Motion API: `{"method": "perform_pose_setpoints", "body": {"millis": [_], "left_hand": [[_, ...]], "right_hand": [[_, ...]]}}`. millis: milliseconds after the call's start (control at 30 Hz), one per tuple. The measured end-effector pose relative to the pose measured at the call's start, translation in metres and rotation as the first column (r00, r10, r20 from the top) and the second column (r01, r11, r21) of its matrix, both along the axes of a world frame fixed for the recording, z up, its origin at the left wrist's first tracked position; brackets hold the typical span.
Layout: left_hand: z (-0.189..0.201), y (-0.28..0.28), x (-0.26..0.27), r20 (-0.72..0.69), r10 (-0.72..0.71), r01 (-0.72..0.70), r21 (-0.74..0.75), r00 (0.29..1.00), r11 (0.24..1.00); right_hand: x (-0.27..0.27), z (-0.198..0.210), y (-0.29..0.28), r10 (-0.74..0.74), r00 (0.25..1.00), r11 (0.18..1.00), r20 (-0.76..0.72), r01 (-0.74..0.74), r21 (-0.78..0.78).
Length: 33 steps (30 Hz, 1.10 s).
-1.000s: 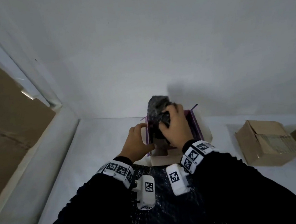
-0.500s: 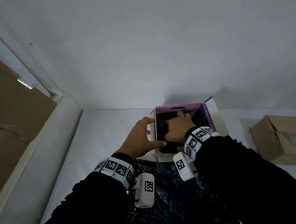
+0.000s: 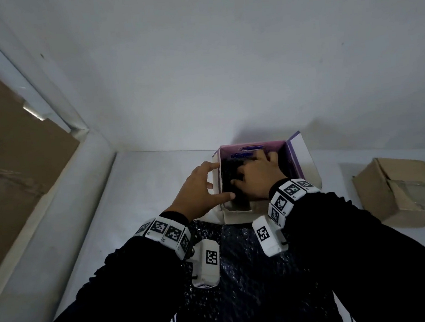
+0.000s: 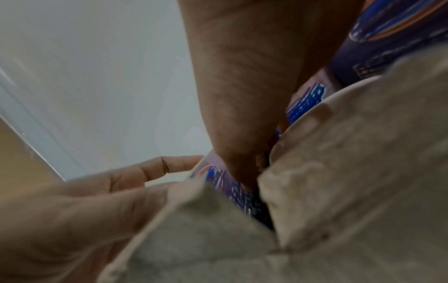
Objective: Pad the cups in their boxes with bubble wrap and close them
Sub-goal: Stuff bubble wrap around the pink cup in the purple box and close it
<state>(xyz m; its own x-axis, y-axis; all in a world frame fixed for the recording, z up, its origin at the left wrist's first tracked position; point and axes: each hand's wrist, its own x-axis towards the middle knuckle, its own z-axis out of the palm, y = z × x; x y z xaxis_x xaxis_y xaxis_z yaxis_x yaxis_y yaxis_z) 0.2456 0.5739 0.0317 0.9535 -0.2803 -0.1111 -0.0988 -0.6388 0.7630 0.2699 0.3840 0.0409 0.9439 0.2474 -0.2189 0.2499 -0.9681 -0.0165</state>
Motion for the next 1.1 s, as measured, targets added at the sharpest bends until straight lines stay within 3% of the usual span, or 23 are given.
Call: {"method": "perform_pose_setpoints", "body": {"millis": [67, 167, 267, 333, 400, 500, 600, 667, 733, 800, 900, 1033, 1100], "left_hand": [[-0.002, 0.000, -0.005, 0.044, 0.012, -0.012, 0.007, 0.999, 1.000], [-0.010, 0.003, -0.017, 0.147, 0.042, -0.043, 0.004, 0.988, 0.999], [-0.016, 0.001, -0.042, 0.093, 0.199, -0.186, -0.127, 0.976, 0.974], [-0.020, -0.004, -0.064, 0.064, 0.330, -0.306, -0.244, 0.942, 0.920], [-0.026, -0.008, -0.086, 0.064, 0.440, -0.410, -0.267, 0.896, 0.872], [-0.038, -0.011, -0.112, -0.016, 0.420, -0.420, -0.035, 0.907, 0.907], [-0.060, -0.014, -0.134, -0.185, 0.215, -0.161, 0.271, 0.959, 0.949], [-0.075, -0.017, -0.147, -0.197, 0.117, -0.038, 0.363, 0.973, 0.931], [-0.083, -0.020, -0.155, -0.138, 0.063, -0.001, 0.410, 0.988, 0.912], [-0.083, -0.024, -0.158, -0.073, 0.052, -0.024, 0.341, 0.996, 0.940], [-0.077, -0.028, -0.159, 0.044, 0.003, -0.007, 0.086, 0.999, 0.996], [-0.059, -0.033, -0.157, 0.099, 0.041, -0.023, -0.177, 0.994, 0.984], [-0.051, -0.030, -0.155, 0.041, 0.091, -0.079, -0.234, 0.995, 0.969]], "right_hand": [[-0.008, 0.004, -0.007, -0.017, 1.000, 0.996, 0.001, 0.017, 0.084], [-0.028, 0.014, -0.021, -0.082, 0.988, 0.945, 0.129, 0.036, 0.325], [-0.054, 0.023, -0.034, -0.066, 0.970, 0.844, 0.236, -0.072, 0.531], [-0.075, 0.025, -0.041, -0.039, 0.953, 0.806, 0.301, -0.148, 0.573], [-0.096, 0.020, -0.046, -0.041, 0.927, 0.807, 0.374, -0.190, 0.559], [-0.129, 0.006, -0.050, -0.061, 0.895, 0.826, 0.442, -0.203, 0.526], [-0.158, -0.017, -0.049, -0.042, 0.881, 0.804, 0.471, -0.250, 0.539], [-0.176, -0.034, -0.046, -0.003, 0.943, 0.819, 0.332, -0.188, 0.542], [-0.192, -0.052, -0.045, 0.032, 0.999, 0.916, 0.030, -0.041, 0.399], [-0.205, -0.066, -0.045, 0.038, 0.987, 0.982, -0.153, -0.009, 0.189], [-0.210, -0.075, -0.044, 0.059, 0.994, 0.994, -0.093, -0.050, 0.097], [-0.199, -0.065, -0.051, -0.014, 0.999, 0.939, 0.050, -0.004, 0.344], [-0.194, -0.050, -0.055, -0.106, 0.992, 0.829, 0.063, 0.053, 0.556]]}}
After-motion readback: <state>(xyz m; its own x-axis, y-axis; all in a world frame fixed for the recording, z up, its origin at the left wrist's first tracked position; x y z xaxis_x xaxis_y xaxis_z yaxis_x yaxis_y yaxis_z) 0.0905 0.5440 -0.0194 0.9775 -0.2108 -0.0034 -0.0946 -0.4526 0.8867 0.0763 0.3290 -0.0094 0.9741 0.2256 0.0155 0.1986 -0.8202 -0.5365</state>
